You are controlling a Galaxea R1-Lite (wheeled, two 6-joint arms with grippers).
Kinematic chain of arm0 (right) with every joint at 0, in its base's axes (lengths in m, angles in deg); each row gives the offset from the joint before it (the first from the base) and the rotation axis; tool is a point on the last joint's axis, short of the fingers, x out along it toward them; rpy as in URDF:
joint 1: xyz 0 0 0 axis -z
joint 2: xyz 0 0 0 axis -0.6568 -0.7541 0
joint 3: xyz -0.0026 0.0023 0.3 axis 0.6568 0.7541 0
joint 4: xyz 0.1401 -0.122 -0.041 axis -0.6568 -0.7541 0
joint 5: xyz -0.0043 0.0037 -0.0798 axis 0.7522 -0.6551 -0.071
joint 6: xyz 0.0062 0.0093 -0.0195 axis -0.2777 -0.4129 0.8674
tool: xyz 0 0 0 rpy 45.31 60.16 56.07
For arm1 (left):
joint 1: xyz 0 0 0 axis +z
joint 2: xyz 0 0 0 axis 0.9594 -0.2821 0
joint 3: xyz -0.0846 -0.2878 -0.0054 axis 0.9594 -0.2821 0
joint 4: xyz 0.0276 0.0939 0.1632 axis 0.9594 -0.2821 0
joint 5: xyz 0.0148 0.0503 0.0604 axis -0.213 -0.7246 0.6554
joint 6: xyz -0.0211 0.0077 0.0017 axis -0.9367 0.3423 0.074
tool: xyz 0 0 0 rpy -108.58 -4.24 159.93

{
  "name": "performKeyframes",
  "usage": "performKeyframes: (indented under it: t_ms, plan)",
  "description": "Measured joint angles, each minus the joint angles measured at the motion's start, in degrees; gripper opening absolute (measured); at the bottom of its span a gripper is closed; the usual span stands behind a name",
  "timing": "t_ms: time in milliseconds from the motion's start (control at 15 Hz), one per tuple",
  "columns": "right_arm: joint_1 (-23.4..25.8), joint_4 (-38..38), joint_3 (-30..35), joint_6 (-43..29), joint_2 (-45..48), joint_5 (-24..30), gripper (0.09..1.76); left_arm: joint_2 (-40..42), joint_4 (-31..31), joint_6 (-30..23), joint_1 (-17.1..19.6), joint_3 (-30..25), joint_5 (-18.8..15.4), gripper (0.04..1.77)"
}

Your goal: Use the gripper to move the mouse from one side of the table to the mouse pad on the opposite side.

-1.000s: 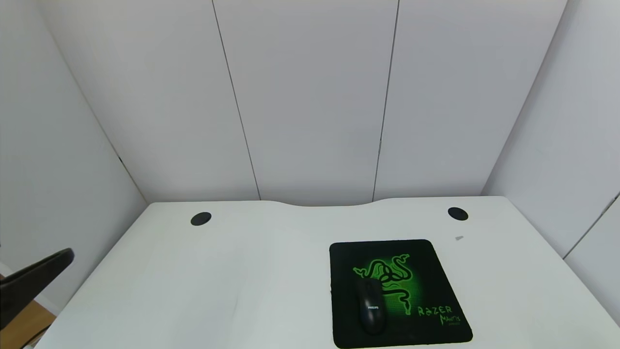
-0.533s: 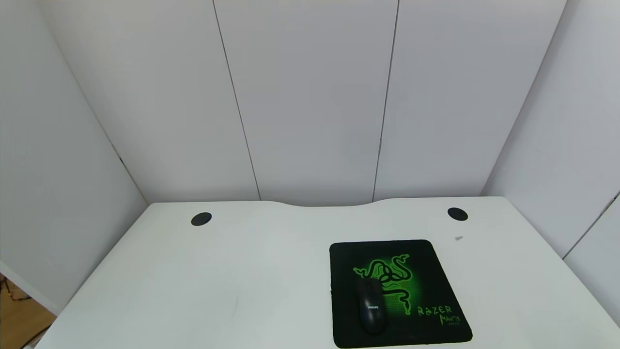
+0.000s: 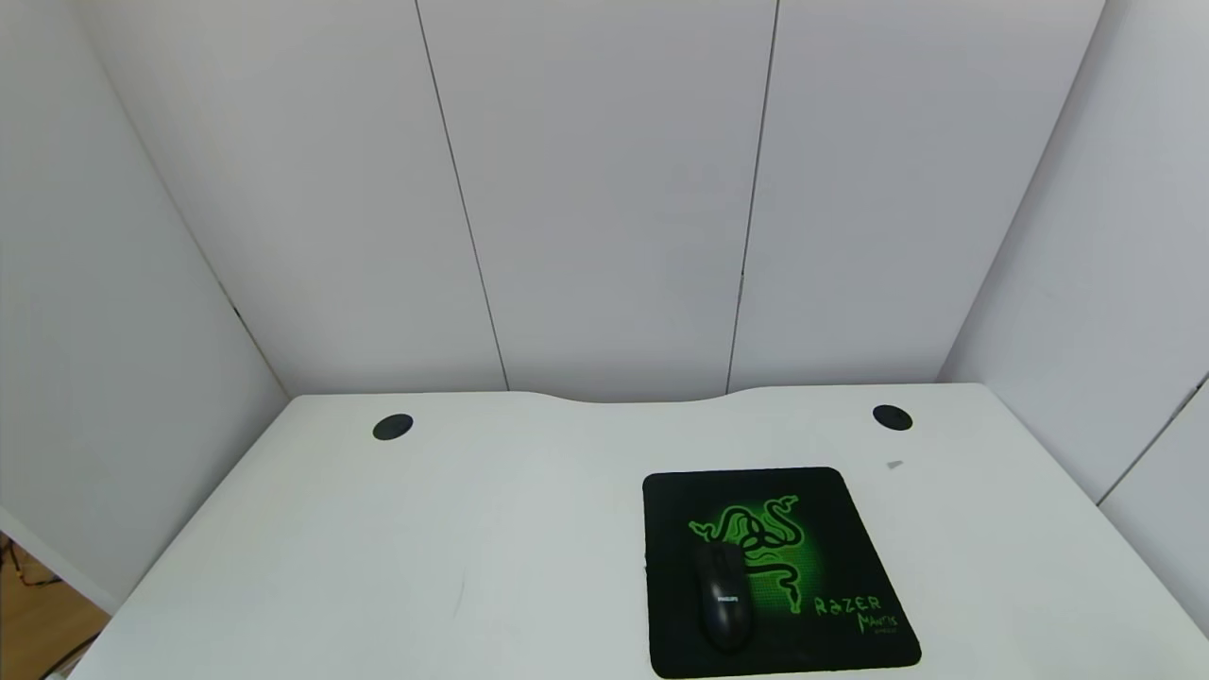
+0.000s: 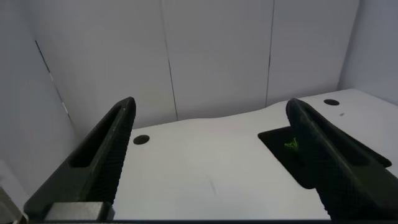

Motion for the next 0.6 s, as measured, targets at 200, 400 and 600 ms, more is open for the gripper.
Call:
performKeyframes:
  t_ms: [200,400,600]
  plan:
    - [0.00,0.00,0.00,0.00,0.00,0.00,1.71,1.95,2.90,0.50,0.00,-4.77,1.55,1.72]
    - [0.00,0.00,0.00,0.00,0.00,0.01,1.71,2.40,8.52,1.23,0.02,-13.76,5.13,1.72]
    - [0.00,0.00,0.00,-0.02,0.00,0.01,1.71,2.49,8.98,1.23,0.02,-21.83,9.63,1.72]
